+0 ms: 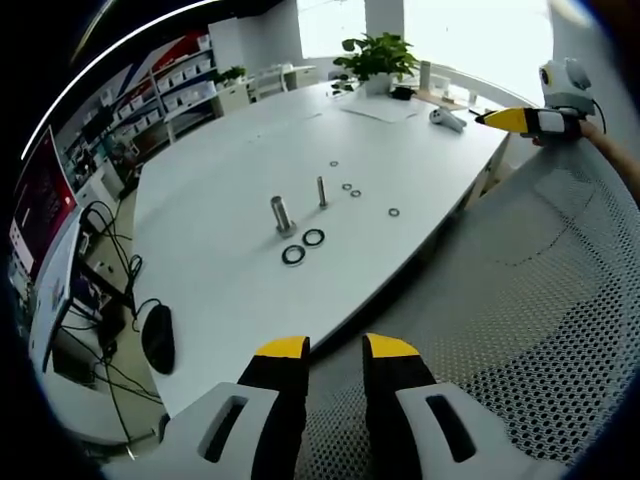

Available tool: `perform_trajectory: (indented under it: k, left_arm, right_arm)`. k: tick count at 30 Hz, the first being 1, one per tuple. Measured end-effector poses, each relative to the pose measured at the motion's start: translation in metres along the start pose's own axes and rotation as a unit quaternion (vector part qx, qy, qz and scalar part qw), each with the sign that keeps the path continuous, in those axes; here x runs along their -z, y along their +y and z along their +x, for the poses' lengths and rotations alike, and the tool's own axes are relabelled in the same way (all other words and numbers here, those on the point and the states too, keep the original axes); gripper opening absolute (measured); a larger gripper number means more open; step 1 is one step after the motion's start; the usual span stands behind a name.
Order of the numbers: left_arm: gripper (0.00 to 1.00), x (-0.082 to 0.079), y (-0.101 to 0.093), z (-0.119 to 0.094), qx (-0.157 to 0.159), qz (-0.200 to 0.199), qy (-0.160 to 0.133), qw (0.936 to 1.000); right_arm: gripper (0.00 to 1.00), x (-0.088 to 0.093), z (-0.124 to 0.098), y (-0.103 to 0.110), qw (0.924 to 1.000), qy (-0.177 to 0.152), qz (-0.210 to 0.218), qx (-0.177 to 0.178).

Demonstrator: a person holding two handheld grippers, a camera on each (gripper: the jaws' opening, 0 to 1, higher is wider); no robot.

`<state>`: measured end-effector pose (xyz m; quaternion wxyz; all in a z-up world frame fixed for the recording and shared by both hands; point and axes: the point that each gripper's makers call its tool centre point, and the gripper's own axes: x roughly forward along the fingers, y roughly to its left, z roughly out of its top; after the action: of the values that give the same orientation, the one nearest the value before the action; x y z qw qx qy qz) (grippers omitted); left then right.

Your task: Place the washer onto the threaded stud by aligning its center hole with the stud, sliding it down to the base, and recovering from edge contact or off-axis alignment until the washer reaches the visible bottom stop.

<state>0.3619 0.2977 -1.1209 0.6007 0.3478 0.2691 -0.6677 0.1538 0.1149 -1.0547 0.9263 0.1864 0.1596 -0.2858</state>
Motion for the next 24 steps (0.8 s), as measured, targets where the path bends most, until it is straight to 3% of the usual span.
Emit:
perform_trajectory:
  k: [20,22,24]
  left_arm:
    - [0.19,0.0,-0.001,0.0,0.0,0.003,-0.002,1.0]
    - [0.19,0.0,-0.001,0.0,0.0,0.002,-0.002,1.0]
    - [0.19,0.001,0.001,0.0,0.0,0.002,-0.001,1.0]
  right_arm:
    - [0.6,0.002,0.001,-0.002,0.9999,0.007,-0.014,0.007]
    - [0.59,-0.01,0.0,-0.002,0.9993,-0.033,-0.014,0.007]
    - [0.59,-0.007,-0.001,-0.003,0.9996,-0.027,-0.008,0.006]
